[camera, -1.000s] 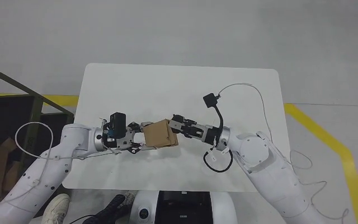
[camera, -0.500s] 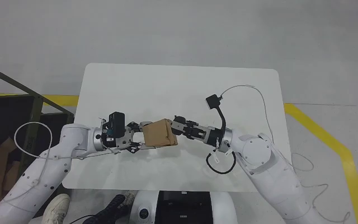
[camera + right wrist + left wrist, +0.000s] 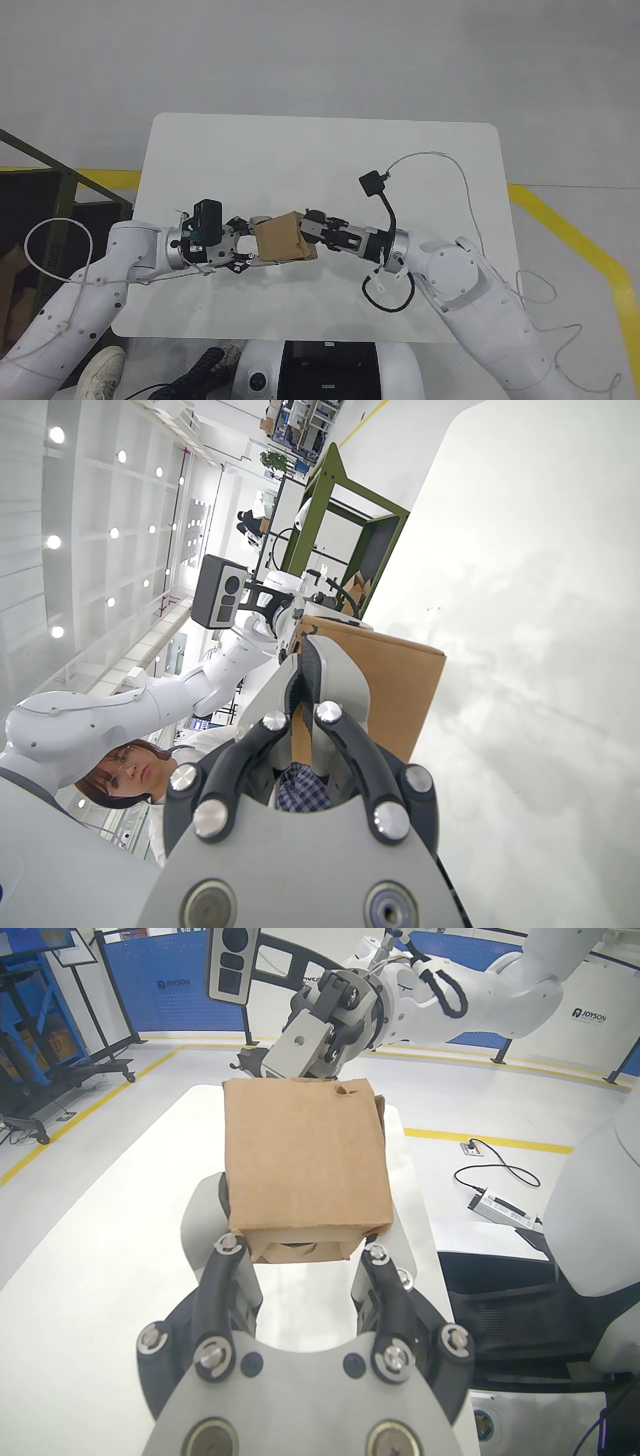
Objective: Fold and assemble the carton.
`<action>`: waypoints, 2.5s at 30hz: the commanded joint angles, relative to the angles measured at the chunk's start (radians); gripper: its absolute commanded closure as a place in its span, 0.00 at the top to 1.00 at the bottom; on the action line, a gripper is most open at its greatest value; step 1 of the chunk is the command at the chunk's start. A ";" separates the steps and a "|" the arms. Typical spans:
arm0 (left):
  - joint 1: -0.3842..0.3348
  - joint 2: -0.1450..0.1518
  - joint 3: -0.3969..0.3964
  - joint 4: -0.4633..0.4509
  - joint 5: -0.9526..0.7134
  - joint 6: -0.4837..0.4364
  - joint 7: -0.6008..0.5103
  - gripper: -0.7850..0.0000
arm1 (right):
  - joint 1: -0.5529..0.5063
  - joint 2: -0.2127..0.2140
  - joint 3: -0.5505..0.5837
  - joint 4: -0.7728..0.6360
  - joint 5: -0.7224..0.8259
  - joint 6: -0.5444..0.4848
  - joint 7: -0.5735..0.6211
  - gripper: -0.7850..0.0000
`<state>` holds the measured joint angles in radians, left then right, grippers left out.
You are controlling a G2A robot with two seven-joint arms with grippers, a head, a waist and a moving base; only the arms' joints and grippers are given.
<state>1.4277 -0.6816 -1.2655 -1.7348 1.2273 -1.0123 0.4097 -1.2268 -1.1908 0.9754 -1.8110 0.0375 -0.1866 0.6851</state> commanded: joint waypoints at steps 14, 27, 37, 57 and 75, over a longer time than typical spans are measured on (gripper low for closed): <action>-0.015 -0.003 -0.010 0.025 -0.041 0.000 -0.009 0.38 | -0.066 0.014 0.036 -0.057 -0.016 -0.020 0.024 0.00; -0.010 -0.006 -0.010 0.022 -0.039 0.000 -0.019 0.37 | -0.054 0.014 0.018 -0.065 -0.063 -0.009 0.028 0.00; -0.005 -0.003 -0.009 0.020 -0.040 0.000 -0.016 0.37 | -0.032 0.010 -0.007 -0.060 -0.102 0.009 0.020 0.00; -0.010 -0.002 0.023 0.065 0.001 0.000 -0.048 0.38 | -0.114 0.029 0.113 -0.094 -0.213 -0.064 -0.132 0.00; -0.154 -0.054 0.176 0.231 0.172 0.044 -0.158 0.44 | -0.225 0.031 0.132 -0.055 -0.361 -0.218 -0.341 0.00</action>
<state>1.2813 -0.7322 -1.0991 -1.5155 1.4033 -0.9636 0.2497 -1.4481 -1.1592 1.1076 -1.8688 -0.3209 -0.4000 0.3500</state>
